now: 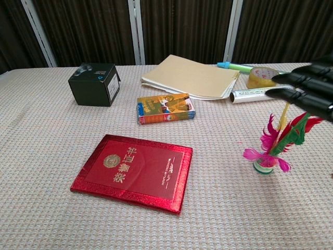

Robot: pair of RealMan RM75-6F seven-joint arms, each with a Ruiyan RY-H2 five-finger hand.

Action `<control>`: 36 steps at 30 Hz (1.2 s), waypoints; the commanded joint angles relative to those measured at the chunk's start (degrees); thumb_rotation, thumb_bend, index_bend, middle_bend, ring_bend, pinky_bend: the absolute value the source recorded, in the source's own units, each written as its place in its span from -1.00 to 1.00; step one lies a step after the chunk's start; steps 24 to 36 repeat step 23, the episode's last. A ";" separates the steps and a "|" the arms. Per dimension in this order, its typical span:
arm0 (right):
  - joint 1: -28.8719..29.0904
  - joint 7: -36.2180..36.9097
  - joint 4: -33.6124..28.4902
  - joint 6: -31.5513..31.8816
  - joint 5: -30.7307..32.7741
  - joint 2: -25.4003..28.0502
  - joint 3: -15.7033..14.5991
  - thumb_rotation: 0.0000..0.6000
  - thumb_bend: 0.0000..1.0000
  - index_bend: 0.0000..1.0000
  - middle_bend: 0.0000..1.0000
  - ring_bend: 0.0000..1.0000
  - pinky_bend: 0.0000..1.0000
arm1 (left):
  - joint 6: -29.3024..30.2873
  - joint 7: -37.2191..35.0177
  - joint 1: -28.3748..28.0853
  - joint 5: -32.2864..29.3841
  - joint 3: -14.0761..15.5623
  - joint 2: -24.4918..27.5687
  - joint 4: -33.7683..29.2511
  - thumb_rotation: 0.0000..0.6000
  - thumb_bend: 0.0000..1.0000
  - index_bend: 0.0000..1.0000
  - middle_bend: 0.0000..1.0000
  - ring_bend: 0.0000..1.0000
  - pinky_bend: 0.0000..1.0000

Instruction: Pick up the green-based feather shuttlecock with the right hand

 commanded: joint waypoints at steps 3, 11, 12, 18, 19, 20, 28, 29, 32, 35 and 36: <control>-5.85 8.70 -4.59 11.90 -2.33 10.65 -0.88 1.00 -1.00 -1.00 -1.00 -1.00 -1.00 | -0.11 1.30 0.21 -0.06 0.13 -0.25 -0.30 0.94 -0.64 -1.00 -1.00 -1.00 -1.00; -4.82 41.17 5.09 8.23 20.40 20.22 6.48 1.00 -0.96 -1.00 -1.00 -1.00 -1.00 | -1.78 8.21 0.36 -1.62 -0.20 -1.98 -1.97 0.93 -0.64 -1.00 -1.00 -1.00 -1.00; -4.65 42.85 6.19 7.20 21.43 20.09 6.77 1.00 -0.96 -1.00 -1.00 -1.00 -1.00 | -1.91 8.68 0.34 -1.72 -0.23 -2.13 -2.06 0.93 -0.64 -1.00 -1.00 -1.00 -1.00; -4.37 51.05 17.33 4.01 23.35 14.22 7.95 1.00 -0.94 -1.00 -1.00 -1.00 -1.00 | -2.35 11.21 0.19 -2.20 -0.65 -3.29 -2.08 0.93 -0.64 -1.00 -1.00 -1.00 -1.00; -4.45 51.57 19.29 3.90 23.19 12.91 7.89 1.00 -0.93 -1.00 -1.00 -1.00 -1.00 | -2.28 11.60 0.23 -2.18 -0.68 -3.45 -2.13 0.93 -0.64 -1.00 -1.00 -1.00 -1.00; -4.44 51.71 21.70 3.65 22.93 11.22 7.84 1.00 -0.92 -1.00 -1.00 -1.00 -1.00 | -2.13 12.12 0.29 -2.02 -0.67 -3.62 -2.13 0.93 -0.64 -1.00 -1.00 -1.00 -1.00; -4.24 48.96 23.28 3.65 21.80 10.03 7.69 1.00 -0.91 -1.00 -1.00 -1.00 -1.00 | -1.61 12.74 0.44 -1.55 -0.66 -4.08 -1.92 0.93 -0.64 -1.00 -1.00 -1.00 -1.00; -4.24 48.96 23.28 3.65 21.80 10.03 7.69 1.00 -0.91 -1.00 -1.00 -1.00 -1.00 | -1.61 12.74 0.44 -1.55 -0.66 -4.08 -1.92 0.93 -0.64 -1.00 -1.00 -1.00 -1.00; -4.24 48.96 23.28 3.65 21.80 10.03 7.69 1.00 -0.91 -1.00 -1.00 -1.00 -1.00 | -1.61 12.74 0.44 -1.55 -0.66 -4.08 -1.92 0.93 -0.64 -1.00 -1.00 -1.00 -1.00; -4.24 48.96 23.28 3.65 21.80 10.03 7.69 1.00 -0.91 -1.00 -1.00 -1.00 -1.00 | -1.61 12.74 0.44 -1.55 -0.66 -4.08 -1.92 0.93 -0.64 -1.00 -1.00 -1.00 -1.00; -4.24 48.96 23.28 3.65 21.80 10.03 7.69 1.00 -0.91 -1.00 -1.00 -1.00 -1.00 | -1.61 12.74 0.44 -1.55 -0.66 -4.08 -1.92 0.93 -0.64 -1.00 -1.00 -1.00 -1.00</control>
